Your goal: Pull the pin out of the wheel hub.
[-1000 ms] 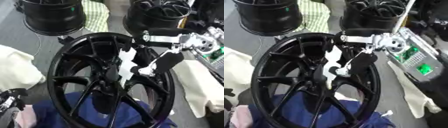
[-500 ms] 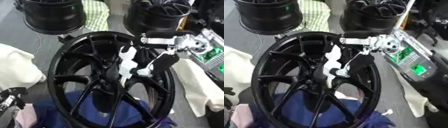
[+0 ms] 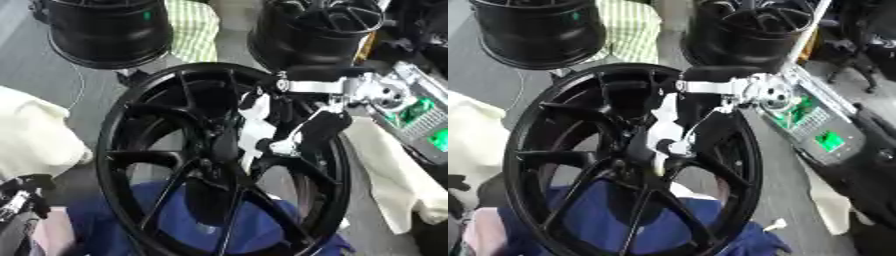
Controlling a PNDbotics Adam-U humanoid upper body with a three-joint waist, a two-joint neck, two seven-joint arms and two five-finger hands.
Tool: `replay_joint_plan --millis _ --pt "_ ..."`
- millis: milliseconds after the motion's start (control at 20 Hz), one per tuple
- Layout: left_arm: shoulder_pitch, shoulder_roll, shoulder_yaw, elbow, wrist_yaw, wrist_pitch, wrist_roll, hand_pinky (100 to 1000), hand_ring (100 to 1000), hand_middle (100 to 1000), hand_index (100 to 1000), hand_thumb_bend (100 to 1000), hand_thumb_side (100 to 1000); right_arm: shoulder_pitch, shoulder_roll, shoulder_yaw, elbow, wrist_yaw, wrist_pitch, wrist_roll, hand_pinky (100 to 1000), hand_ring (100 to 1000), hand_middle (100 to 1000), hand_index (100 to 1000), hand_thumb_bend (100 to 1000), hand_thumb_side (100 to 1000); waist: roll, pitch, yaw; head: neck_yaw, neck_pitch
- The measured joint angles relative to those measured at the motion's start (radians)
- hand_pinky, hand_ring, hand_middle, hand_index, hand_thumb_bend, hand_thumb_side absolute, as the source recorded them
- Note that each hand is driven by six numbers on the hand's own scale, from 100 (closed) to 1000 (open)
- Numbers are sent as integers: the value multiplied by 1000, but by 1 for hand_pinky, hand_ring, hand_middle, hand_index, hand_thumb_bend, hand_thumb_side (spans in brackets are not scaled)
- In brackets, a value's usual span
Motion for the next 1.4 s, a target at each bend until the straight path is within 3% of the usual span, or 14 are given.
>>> replay_joint_plan --millis 1400 --pt "0 0 0 -5 1 0 0 466 480 641 786 100 711 7 29 26 24 13 -14 12 573 612 789 828 300 314 0 0 0 0 1"
